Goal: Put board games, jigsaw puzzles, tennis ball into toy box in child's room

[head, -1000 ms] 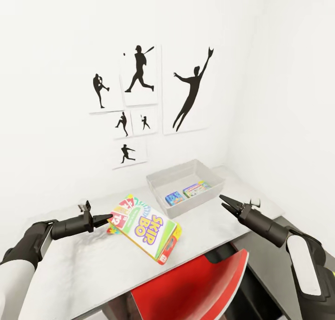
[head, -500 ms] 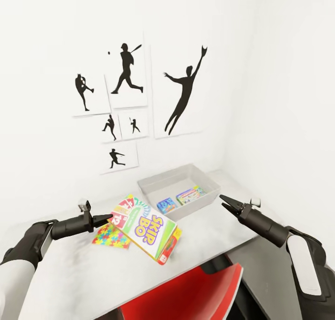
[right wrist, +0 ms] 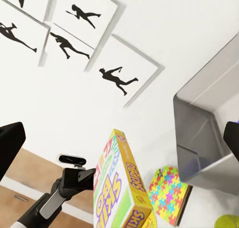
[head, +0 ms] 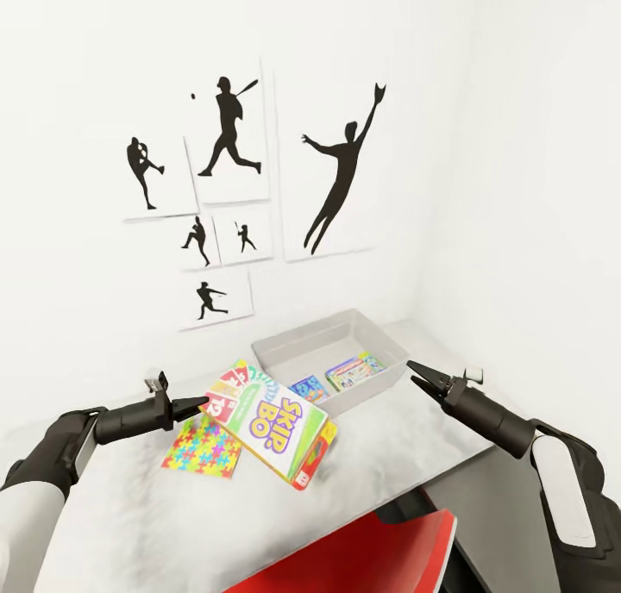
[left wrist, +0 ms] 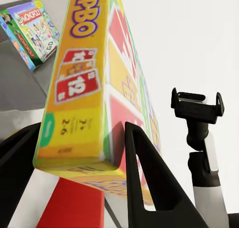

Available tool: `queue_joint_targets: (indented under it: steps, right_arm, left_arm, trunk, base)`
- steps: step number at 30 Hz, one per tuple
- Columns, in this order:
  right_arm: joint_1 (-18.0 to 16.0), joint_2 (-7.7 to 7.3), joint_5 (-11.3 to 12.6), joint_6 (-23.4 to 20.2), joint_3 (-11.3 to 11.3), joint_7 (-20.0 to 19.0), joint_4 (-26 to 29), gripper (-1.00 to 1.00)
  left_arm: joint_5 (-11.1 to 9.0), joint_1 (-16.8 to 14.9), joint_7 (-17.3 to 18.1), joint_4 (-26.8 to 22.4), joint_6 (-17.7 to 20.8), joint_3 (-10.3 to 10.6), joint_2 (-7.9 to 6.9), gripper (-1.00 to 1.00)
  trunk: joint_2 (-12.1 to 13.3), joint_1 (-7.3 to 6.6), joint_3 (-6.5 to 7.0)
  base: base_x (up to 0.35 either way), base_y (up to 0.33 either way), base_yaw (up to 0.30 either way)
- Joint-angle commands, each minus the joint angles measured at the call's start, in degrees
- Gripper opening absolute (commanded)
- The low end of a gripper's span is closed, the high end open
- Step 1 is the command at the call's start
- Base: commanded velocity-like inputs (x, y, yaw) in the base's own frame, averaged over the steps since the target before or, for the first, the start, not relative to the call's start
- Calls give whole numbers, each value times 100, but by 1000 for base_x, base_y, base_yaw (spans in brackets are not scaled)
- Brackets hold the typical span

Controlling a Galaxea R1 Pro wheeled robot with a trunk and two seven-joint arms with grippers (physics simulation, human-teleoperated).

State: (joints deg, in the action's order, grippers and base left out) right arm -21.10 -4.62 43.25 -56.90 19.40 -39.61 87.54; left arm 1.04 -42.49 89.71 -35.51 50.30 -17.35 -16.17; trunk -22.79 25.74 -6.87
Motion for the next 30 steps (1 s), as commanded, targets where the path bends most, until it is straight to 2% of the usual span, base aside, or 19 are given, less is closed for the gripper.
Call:
queue_joint_targets:
  steps: [1, 30]
  right_arm:
    - [-7, -1, -19, -29, 8, -31, -1, 100]
    - [-5, -3, -71, -8, 11, -37, -15, 100]
  left_arm:
    - [10, -5, 29, 0, 59, -5, 0, -100]
    - [-7, -5, 29, 0, 149, -25, 13, -100]
  trunk:
    - [-12, 4, -12]
    - [-12, 4, -12]
  base:
    - [27, 0, 0]
    - [1, 0, 0]
